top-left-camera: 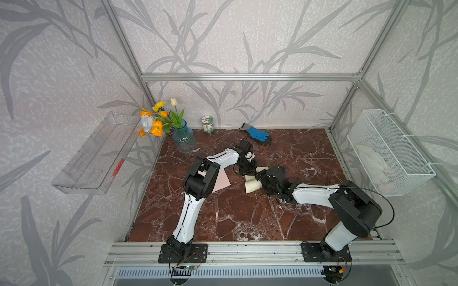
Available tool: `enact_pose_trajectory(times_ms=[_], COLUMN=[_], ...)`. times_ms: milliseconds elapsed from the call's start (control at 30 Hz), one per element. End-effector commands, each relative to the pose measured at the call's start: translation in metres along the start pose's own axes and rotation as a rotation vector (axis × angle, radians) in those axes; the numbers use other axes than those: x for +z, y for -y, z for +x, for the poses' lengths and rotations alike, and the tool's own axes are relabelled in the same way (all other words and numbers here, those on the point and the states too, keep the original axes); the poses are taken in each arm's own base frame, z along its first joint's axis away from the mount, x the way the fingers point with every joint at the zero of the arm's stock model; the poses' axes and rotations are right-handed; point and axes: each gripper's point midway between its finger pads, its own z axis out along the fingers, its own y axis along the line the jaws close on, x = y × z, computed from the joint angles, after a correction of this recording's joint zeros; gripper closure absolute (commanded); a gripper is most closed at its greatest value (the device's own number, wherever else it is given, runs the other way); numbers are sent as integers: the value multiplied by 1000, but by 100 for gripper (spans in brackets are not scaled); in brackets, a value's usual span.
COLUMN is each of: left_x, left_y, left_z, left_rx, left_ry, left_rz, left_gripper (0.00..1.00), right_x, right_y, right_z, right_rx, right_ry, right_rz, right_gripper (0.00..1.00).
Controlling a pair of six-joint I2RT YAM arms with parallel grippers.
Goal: Fold the letter paper in half and place it into the envelope
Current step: Fold the letter paper at the center of the board.
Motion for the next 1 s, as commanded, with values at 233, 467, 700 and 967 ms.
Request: enact_pose_trajectory(times_ms=[233,467,700,967], left_x=[40,40,40,41], left_y=[-76,-78,-80,-81], left_z=[52,52,50,48], left_rx=[-107,-105,-98,-92], left_ry=[-177,-181,-181,-182], left_rz=[-226,-232,-248,-255], left_gripper=[100,100,100,100], right_x=[1,6,-11,-45], right_y=[-47,-68,-71,-42], right_z=[-16,-14,-9,-7], right_rx=[-15,-7,11,21], right_ry=[25,-8,-54,-44], right_rz=[-116,-170,-172,-110], right_gripper=[17,17,17,17])
